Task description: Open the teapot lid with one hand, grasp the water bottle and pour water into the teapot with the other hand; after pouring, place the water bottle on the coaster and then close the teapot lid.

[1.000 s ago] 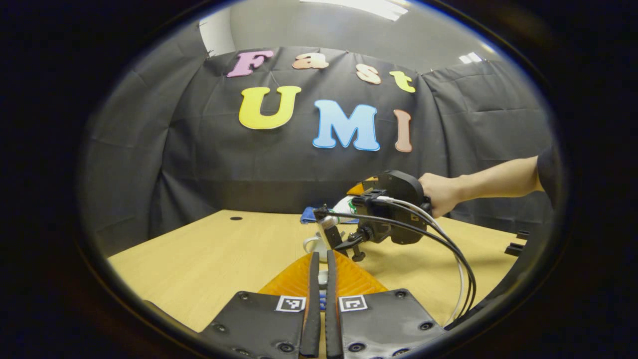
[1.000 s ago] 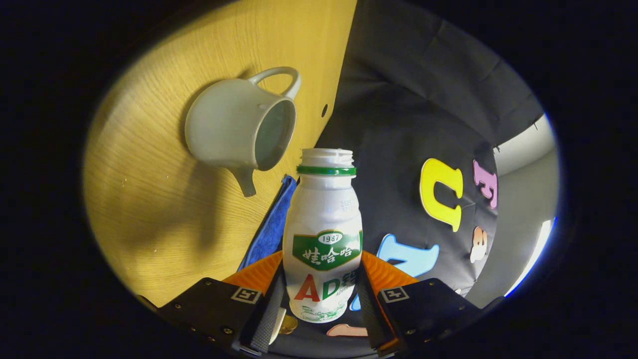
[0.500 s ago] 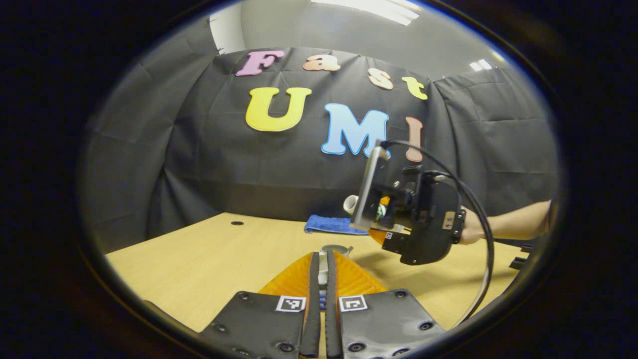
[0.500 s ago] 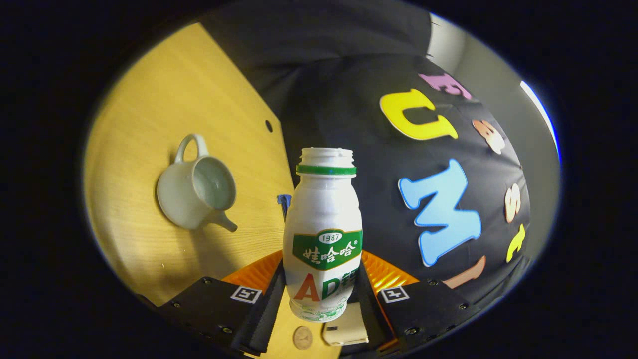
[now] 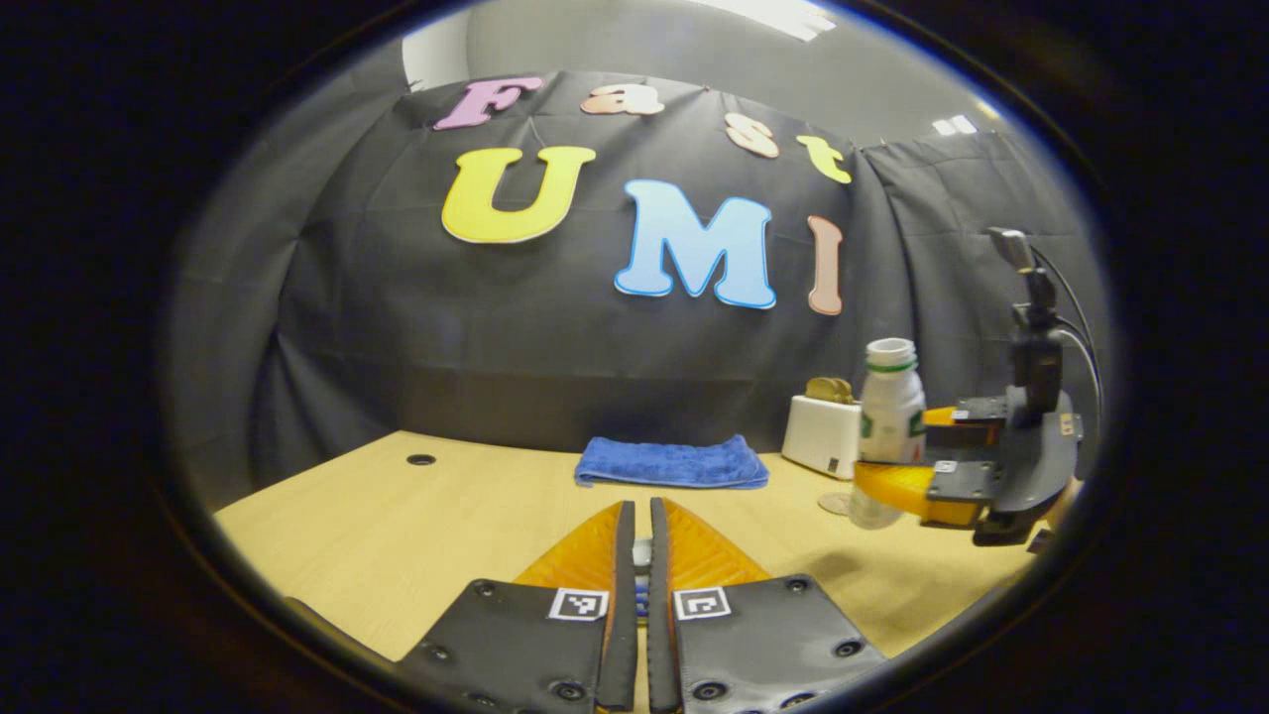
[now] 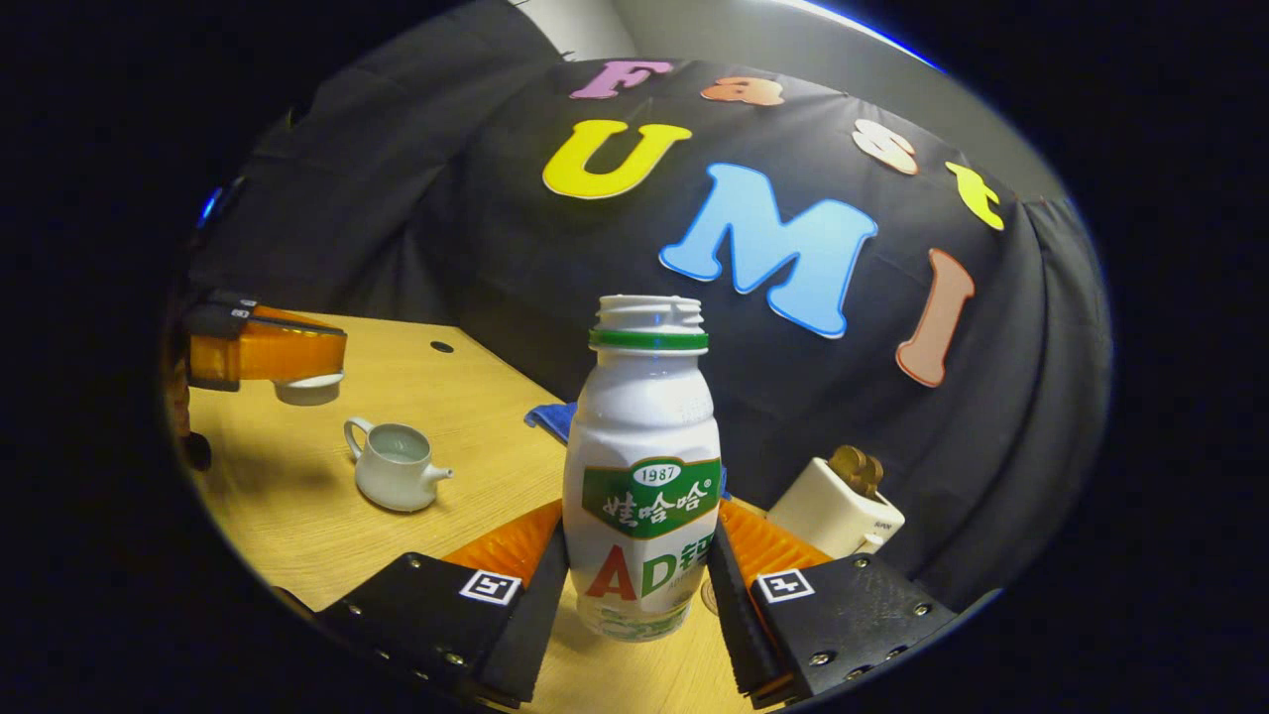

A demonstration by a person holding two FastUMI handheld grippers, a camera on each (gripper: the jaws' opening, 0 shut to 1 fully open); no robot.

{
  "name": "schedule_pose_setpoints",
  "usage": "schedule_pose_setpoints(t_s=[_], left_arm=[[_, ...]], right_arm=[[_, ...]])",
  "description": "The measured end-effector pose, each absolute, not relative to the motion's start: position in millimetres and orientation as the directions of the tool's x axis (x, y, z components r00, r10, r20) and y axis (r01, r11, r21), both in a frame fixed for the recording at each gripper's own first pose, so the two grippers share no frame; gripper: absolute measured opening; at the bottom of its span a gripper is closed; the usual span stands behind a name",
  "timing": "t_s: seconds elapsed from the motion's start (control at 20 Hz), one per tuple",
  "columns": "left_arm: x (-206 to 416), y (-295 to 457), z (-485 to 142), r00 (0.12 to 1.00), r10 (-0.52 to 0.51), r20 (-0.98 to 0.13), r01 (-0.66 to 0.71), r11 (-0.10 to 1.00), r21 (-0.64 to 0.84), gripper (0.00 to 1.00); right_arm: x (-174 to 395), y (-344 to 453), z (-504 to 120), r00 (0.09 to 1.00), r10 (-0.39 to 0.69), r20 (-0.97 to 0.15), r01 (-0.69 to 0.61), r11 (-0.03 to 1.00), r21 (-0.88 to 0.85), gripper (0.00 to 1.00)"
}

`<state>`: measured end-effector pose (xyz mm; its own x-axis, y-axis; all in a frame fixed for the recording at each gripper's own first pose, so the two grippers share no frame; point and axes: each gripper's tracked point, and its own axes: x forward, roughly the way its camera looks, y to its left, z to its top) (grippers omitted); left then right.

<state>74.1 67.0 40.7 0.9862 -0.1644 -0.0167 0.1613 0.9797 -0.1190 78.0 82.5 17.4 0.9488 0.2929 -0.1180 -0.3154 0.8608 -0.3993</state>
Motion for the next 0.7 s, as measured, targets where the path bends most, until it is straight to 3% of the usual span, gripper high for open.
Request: schedule_pose_setpoints(t_s=[0.05,0.25,0.7], left_arm=[[82,64,40,0.986,-0.165,-0.025,0.161,0.981,-0.108,0.14],[107,52,31,0.986,-0.152,-0.066,0.149,0.988,-0.049,0.14],[139,44,1,0.989,-0.100,-0.109,0.101,0.995,-0.003,0.14]], right_arm=[[73,71,17,0.949,0.287,-0.128,-0.314,0.876,-0.366,0.72],[63,50,12,0.944,0.300,-0.141,-0.327,0.911,-0.251,0.71],[61,30,-3,0.942,0.298,-0.157,-0.326,0.924,-0.200,0.71]])
